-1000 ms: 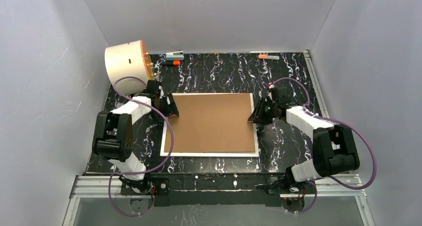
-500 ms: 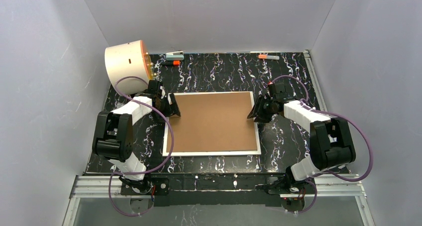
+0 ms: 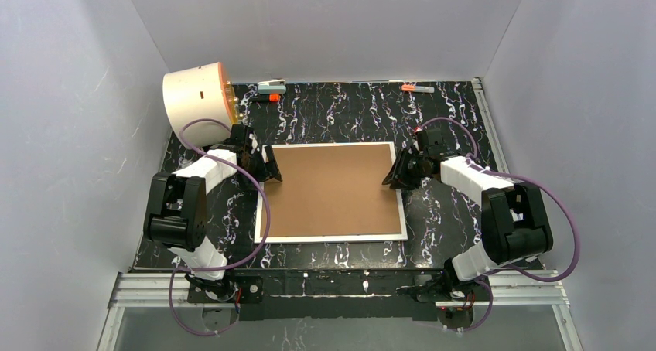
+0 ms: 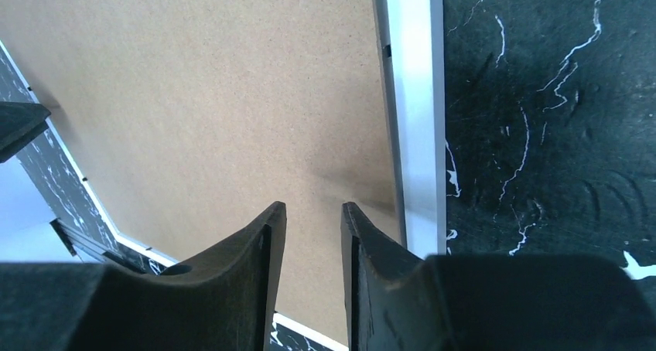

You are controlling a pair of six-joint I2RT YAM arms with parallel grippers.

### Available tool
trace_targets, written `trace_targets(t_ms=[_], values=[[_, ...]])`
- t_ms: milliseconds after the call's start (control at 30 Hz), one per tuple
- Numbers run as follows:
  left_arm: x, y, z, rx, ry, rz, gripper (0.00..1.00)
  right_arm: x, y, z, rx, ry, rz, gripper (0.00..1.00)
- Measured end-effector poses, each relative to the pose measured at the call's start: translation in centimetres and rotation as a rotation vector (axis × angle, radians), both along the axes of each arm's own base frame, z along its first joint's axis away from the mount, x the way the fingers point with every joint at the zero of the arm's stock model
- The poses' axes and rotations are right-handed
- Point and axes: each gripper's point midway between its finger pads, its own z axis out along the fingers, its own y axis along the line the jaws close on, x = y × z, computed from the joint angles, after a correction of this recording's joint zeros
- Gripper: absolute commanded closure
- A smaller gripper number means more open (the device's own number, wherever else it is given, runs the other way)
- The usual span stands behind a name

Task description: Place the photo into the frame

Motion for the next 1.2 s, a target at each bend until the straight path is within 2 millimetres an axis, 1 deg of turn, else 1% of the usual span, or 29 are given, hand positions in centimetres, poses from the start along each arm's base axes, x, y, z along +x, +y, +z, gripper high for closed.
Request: trace_targets(t_ms=[67, 133, 333, 433, 567, 733, 1000, 1200], values=[[0.0, 0.0, 0.0, -0.001, 0.001, -0.001, 0.2, 0.1, 0.0, 0.0, -0.003, -0.003, -0.004, 0.53], [0.0, 0.0, 0.0, 0.0, 0.001, -0.003, 0.2, 0.2, -0.3, -0.2, -0.017, -0.004, -0.013, 0.51], [0.0, 0.0, 0.0, 0.001, 0.0, -0.005, 0.2, 0.1, -1.9, -1.1, -0.106, 0.013, -0.063, 0.5], [0.0, 0.0, 0.0, 0.001, 0.0, -0.006, 0.2, 0.0, -2.2, -1.3, -0.121, 0.019, -0.069, 0.55], [0.0, 0.0, -0.1, 0.001, 0.003, -0.007, 0.21, 0.0, -2.0, -1.5, -0.115, 0.024, -0.06, 0.64], [0.0, -0.1, -0.1, 0.0, 0.009, -0.01, 0.21, -0.1, -2.0, -1.9, -0.111, 0.036, -0.05, 0.7], [0.0, -0.1, -0.1, -0.001, 0.009, -0.014, 0.23, -0.1, -2.2, -2.1, -0.093, 0.032, -0.029, 0.87], [0.3, 0.5, -0.2, 0.02, 0.0, -0.003, 0.23, 0.0, -1.5, -2.0, -0.027, 0.005, -0.003, 0.9]])
